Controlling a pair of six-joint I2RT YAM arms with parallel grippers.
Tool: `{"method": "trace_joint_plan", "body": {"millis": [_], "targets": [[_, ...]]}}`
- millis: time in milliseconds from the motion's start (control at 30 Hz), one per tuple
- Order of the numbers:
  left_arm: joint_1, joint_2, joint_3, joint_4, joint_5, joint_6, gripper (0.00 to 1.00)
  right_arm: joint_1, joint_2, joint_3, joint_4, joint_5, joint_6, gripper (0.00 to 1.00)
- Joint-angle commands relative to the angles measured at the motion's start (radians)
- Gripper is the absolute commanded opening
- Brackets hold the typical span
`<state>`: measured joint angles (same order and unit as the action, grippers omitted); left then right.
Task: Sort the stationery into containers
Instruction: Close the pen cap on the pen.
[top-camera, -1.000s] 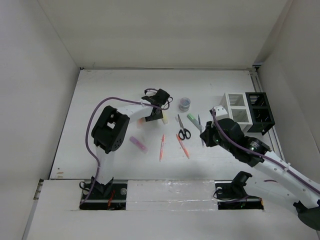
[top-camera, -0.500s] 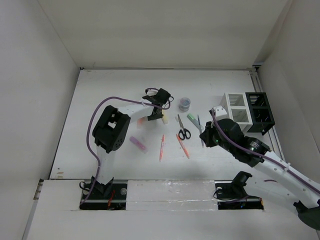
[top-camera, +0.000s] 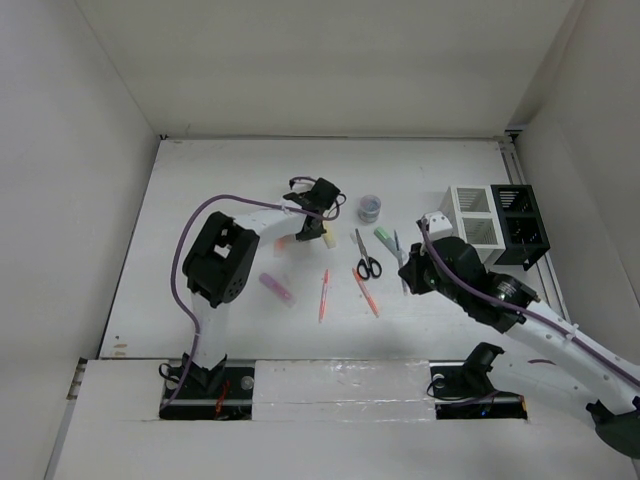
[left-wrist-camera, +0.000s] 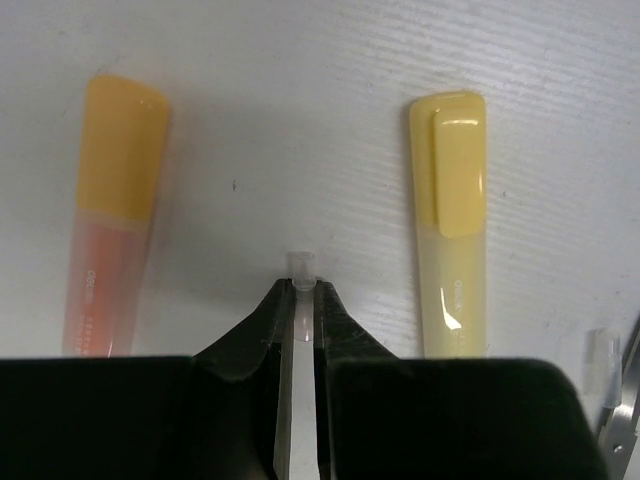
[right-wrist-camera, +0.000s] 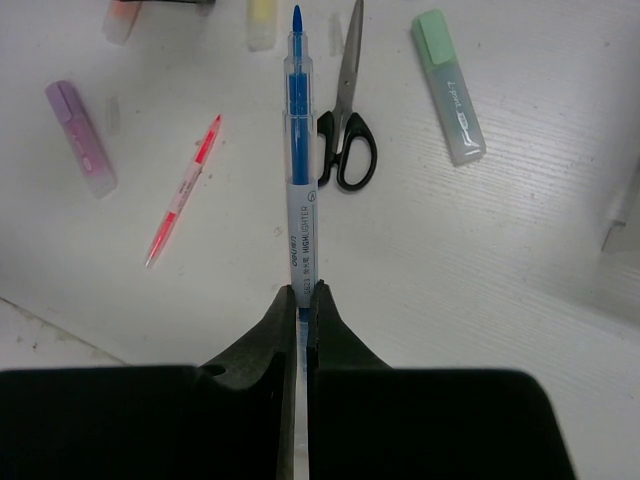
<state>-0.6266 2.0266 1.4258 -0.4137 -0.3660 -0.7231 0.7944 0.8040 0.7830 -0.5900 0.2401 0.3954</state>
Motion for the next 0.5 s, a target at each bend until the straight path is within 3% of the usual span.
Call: {"method": "trace_joint_plan", "body": {"millis": [0, 200, 300, 467], "targets": [[0.007, -0.095, -0.068, -0.008, 0.029, -0.012, 0.0, 0.011, 0.008, -0.011, 0.067, 0.011, -0.004, 0.0], [-0.088, -0.383, -0.062, 0.006, -0.125, -0.002, 0.0, 0.011, 0.017, -0.086, 0.225, -0.217, -0.038, 0.0], [-0.088, -0.486, -0.065, 0.058, -0.1, 0.022, 0.0, 0.011, 0.017, -0.138, 0.352, -0.315, -0.011, 0.0], [-0.088, -0.724, -0.209, 0.321, 0.019, 0.088, 0.0, 0.011, -0.003, -0.22, 0.602, -0.436, 0.058, 0.0]]}}
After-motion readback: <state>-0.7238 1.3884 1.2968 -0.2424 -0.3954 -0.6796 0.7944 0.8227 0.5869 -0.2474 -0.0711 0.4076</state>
